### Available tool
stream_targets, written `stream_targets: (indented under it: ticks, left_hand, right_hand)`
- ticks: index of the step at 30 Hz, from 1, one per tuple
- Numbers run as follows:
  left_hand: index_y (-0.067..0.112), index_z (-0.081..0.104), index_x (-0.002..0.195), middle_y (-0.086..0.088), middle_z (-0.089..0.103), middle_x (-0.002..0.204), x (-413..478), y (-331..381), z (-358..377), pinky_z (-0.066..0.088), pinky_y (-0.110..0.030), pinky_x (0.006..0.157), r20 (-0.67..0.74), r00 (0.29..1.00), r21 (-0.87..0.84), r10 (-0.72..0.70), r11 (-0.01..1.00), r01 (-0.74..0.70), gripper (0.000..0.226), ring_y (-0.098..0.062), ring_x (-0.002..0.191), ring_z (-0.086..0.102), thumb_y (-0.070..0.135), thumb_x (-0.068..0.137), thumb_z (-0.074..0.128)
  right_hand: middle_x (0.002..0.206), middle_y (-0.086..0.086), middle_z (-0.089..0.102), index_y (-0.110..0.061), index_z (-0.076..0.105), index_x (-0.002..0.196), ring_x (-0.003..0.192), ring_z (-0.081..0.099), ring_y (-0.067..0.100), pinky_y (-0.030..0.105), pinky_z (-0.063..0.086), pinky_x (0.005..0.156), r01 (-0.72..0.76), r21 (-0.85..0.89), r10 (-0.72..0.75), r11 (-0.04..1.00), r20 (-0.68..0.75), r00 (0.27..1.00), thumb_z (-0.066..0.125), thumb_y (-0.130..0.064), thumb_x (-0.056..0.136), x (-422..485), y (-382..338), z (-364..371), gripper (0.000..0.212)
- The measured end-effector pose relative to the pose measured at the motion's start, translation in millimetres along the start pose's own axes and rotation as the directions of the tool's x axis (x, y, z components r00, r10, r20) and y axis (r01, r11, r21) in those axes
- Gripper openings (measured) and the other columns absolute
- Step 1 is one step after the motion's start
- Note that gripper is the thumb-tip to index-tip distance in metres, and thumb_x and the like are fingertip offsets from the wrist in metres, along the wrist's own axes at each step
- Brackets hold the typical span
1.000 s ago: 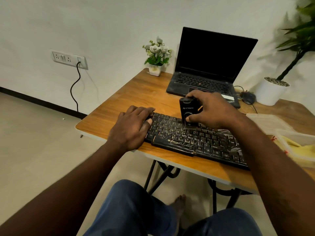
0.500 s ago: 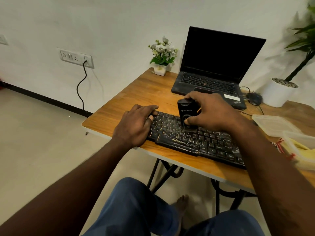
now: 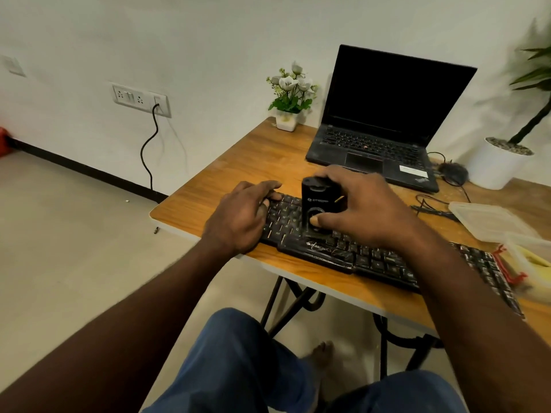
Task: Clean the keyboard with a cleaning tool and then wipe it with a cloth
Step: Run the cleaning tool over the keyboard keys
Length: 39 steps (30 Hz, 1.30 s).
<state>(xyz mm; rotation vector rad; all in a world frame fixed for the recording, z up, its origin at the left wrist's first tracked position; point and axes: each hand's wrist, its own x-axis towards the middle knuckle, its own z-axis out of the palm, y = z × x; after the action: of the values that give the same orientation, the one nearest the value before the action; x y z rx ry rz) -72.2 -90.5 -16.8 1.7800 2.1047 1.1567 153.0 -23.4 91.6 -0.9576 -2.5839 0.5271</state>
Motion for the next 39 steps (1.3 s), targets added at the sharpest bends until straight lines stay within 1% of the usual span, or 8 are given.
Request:
stream_targets:
  ticks: [5, 13, 18, 23, 26, 29, 34, 39]
  left_hand:
    - [0.047, 0.049, 0.134, 0.004, 0.061, 0.121, 0, -2, 2, 0.053, -0.042, 0.084, 0.039, 0.999, 0.029, 0.021, 0.999, -0.022, 0.041, -0.018, 0.11, 0.055, 0.043, 0.099, 0.029]
    - [0.037, 0.05, 0.146, 0.026, 0.061, 0.114, 4, -2, 1, 0.046, -0.039, 0.097, -0.017, 1.0, -0.017, -0.003, 1.0, 0.003, 0.046, -0.005, 0.118, 0.045, 0.017, 0.106, 0.042]
    - [0.044, 0.05, 0.139, 0.005, 0.062, 0.122, 7, -11, 2, 0.048, -0.036, 0.084, 0.013, 1.0, -0.012, 0.012, 1.0, -0.012, 0.039, -0.013, 0.112, 0.05, 0.035, 0.102, 0.04]
    - [0.05, 0.044, 0.144, 0.007, 0.06, 0.128, 6, -13, 2, 0.052, -0.038, 0.095, 0.038, 0.999, 0.003, -0.022, 1.0, 0.022, 0.067, -0.014, 0.12, 0.05, 0.044, 0.084, 0.073]
    - [0.048, 0.044, 0.144, 0.007, 0.063, 0.128, 7, -12, -2, 0.051, -0.039, 0.097, 0.085, 0.996, -0.038, -0.014, 0.999, 0.017, 0.07, -0.014, 0.119, 0.051, 0.062, 0.077, 0.06]
    - [0.049, 0.046, 0.142, 0.01, 0.064, 0.126, 10, -12, 2, 0.052, -0.043, 0.099, 0.031, 0.999, -0.025, -0.029, 0.999, 0.03, 0.043, -0.007, 0.115, 0.049, 0.036, 0.101, 0.044]
    - [0.044, 0.051, 0.143, 0.023, 0.061, 0.118, 6, -6, 3, 0.05, -0.036, 0.099, 0.002, 1.0, -0.021, -0.024, 0.999, 0.024, 0.045, -0.002, 0.118, 0.046, 0.021, 0.106, 0.041]
    - [0.044, 0.051, 0.144, 0.01, 0.057, 0.124, 4, -3, 2, 0.052, -0.035, 0.095, -0.016, 1.0, -0.007, -0.002, 1.0, 0.002, 0.045, -0.006, 0.114, 0.05, 0.021, 0.107, 0.042]
  right_hand:
    - [0.121, -0.006, 0.069, -0.036, 0.049, 0.142, 0.103, 0.065, 0.01, 0.024, 0.056, 0.085, 0.143, 0.061, -0.137, 0.988, -0.088, 0.987, 0.083, -0.029, 0.084, -1, -17, 46, 0.068]
    - [0.126, -0.009, 0.065, -0.041, 0.05, 0.142, 0.105, 0.06, 0.007, 0.01, 0.041, 0.072, 0.002, -0.045, -0.004, 0.999, -0.042, 0.999, 0.085, -0.029, 0.082, -13, 3, 6, 0.071]
    - [0.12, -0.009, 0.07, -0.043, 0.047, 0.145, 0.102, 0.066, 0.01, 0.023, 0.056, 0.084, 0.174, -0.017, -0.175, 0.985, -0.093, 0.98, 0.081, -0.03, 0.083, -11, -28, 45, 0.072]
    - [0.119, -0.012, 0.071, -0.043, 0.049, 0.145, 0.101, 0.067, 0.007, 0.027, 0.057, 0.085, 0.28, -0.039, -0.282, 0.959, -0.053, 0.958, 0.083, -0.032, 0.081, -17, -30, 51, 0.073]
    - [0.12, -0.008, 0.071, -0.043, 0.047, 0.146, 0.101, 0.068, 0.017, 0.035, 0.057, 0.086, 0.367, -0.183, -0.388, 0.912, -0.093, 0.917, 0.077, -0.031, 0.086, -26, -33, 66, 0.068]
    - [0.119, -0.005, 0.068, -0.041, 0.046, 0.144, 0.093, 0.067, 0.023, 0.043, 0.058, 0.079, 0.409, -0.282, -0.445, 0.868, -0.076, 0.892, 0.078, -0.029, 0.087, -45, -18, 71, 0.067]
    - [0.124, -0.006, 0.068, -0.037, 0.054, 0.142, 0.1, 0.068, 0.017, 0.04, 0.062, 0.077, 0.303, -0.2, -0.338, 0.932, -0.177, 0.924, 0.079, -0.027, 0.082, -75, 17, 42, 0.066]
    - [0.122, -0.013, 0.068, -0.033, 0.06, 0.138, 0.106, 0.065, 0.006, 0.031, 0.059, 0.087, 0.213, 0.003, -0.201, 0.977, -0.315, 0.928, 0.085, -0.025, 0.08, -63, 6, 45, 0.063]
